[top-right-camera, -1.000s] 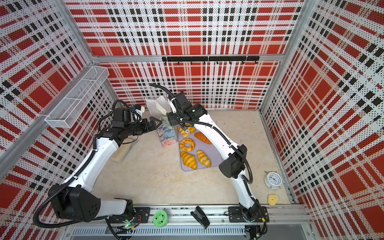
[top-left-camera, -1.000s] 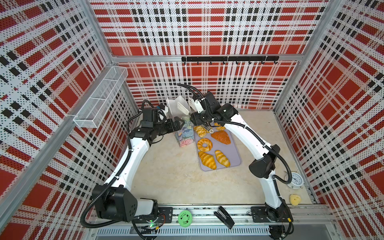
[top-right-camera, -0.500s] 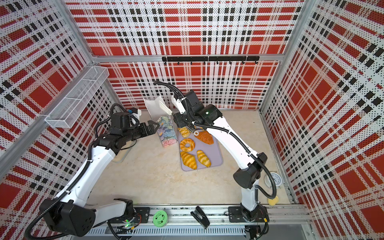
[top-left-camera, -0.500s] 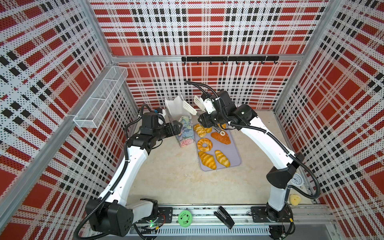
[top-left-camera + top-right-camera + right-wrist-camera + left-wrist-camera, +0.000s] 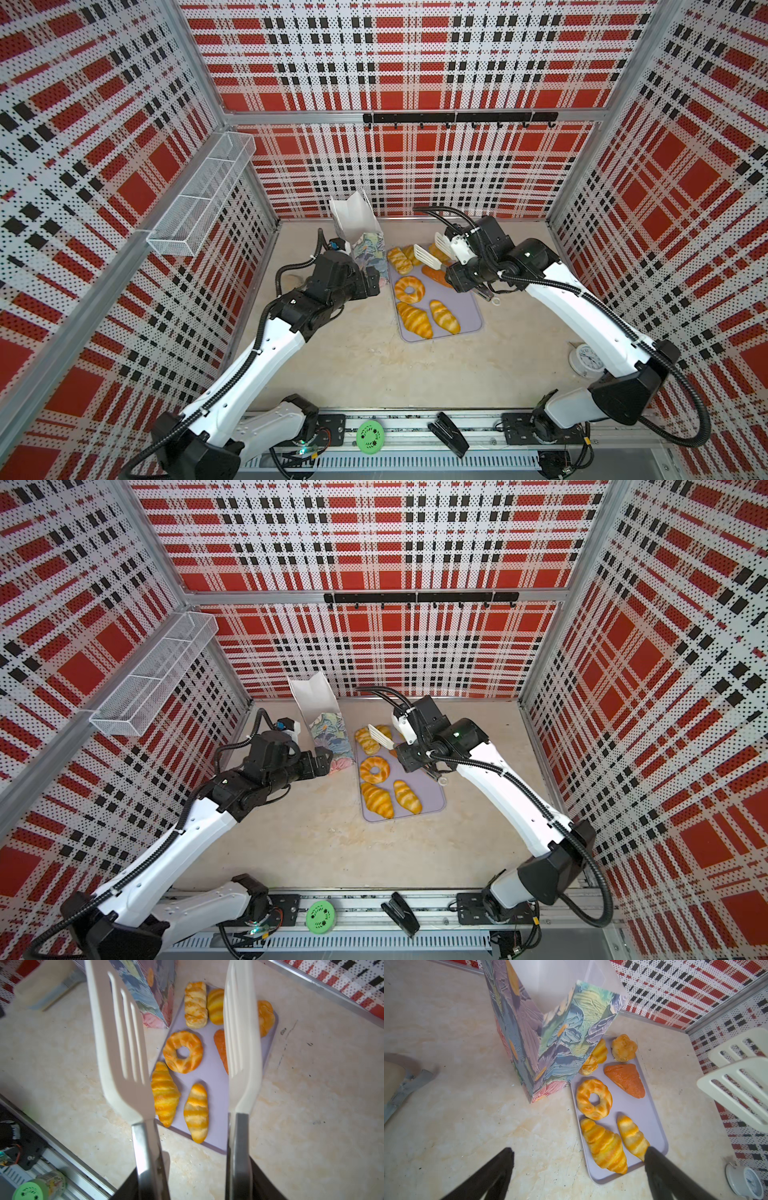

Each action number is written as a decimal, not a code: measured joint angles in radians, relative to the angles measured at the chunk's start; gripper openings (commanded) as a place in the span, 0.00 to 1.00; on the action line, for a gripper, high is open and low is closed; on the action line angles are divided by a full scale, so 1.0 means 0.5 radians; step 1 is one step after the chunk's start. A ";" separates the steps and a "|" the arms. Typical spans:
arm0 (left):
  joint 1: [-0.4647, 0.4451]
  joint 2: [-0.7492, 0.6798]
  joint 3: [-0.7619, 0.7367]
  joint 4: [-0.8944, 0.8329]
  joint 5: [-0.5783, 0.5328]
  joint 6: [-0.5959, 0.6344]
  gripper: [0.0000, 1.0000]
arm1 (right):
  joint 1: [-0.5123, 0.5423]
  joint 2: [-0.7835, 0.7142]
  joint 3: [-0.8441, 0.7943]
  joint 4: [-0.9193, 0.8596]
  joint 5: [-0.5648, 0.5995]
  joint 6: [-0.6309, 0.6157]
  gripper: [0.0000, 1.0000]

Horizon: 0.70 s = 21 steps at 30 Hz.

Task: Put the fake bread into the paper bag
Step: 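Move the tongs to the tray while the left gripper releases the bag and withdraws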

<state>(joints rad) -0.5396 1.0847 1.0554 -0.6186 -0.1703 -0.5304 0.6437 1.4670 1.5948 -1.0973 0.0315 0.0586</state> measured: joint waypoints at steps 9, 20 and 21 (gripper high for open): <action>-0.587 0.052 -0.082 -0.020 -0.546 -0.349 0.99 | -0.036 -0.150 -0.365 -0.077 -0.040 -0.071 0.58; -1.117 0.290 -0.116 -0.185 -0.951 -0.896 0.99 | -0.044 -0.511 -0.908 -0.089 -0.115 -0.024 0.56; -1.144 0.309 -0.116 -0.208 -0.969 -0.941 1.00 | -0.044 -0.526 -0.928 -0.095 -0.117 -0.019 0.56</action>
<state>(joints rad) -1.1114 1.2392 0.9974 -0.7227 -0.6548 -1.0008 0.6216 1.2037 1.1309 -1.1446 -0.0273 0.0490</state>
